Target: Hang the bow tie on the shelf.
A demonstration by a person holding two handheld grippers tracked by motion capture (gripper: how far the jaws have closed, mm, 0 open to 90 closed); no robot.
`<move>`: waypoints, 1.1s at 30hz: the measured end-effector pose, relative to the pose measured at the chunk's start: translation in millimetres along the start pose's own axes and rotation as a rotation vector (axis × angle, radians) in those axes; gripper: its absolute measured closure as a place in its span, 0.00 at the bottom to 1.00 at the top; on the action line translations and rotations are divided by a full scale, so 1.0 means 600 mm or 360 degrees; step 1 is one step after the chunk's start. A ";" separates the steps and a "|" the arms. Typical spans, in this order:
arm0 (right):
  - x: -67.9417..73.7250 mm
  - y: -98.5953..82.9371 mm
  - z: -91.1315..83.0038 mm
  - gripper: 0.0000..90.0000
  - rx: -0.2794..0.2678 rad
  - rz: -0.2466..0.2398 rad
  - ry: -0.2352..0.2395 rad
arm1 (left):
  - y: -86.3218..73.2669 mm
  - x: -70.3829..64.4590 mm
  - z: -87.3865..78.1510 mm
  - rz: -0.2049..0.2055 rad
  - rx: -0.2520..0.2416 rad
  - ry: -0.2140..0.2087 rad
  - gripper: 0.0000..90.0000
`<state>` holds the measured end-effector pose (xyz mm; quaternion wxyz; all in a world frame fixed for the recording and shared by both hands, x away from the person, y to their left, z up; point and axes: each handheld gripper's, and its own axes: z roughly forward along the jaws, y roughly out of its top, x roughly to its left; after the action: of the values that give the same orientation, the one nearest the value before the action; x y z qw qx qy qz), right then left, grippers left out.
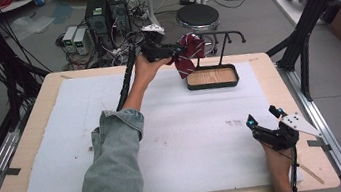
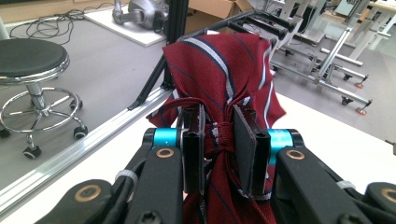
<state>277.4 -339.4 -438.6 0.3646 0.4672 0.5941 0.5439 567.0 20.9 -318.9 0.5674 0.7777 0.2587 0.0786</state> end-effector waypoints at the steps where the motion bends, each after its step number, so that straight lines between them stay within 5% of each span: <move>1: 0.000 0.000 0.000 0.13 0.0001 0.0001 -0.0001 | -0.002 -0.002 0.004 0.0024 0.0004 0.0014 0.82; 13: 0.000 0.000 0.000 0.13 0.0003 0.0004 0.0004 | -0.038 -0.012 0.055 0.0120 0.0098 0.0090 0.82; 33: -0.001 0.000 0.000 0.13 0.0004 0.0015 0.0004 | -0.054 -0.014 0.076 0.0140 0.0039 0.0153 0.74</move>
<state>277.6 -339.7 -438.7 0.3607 0.4698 0.5929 0.5456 568.8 -14.1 -363.2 0.5407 0.7907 0.2521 0.1376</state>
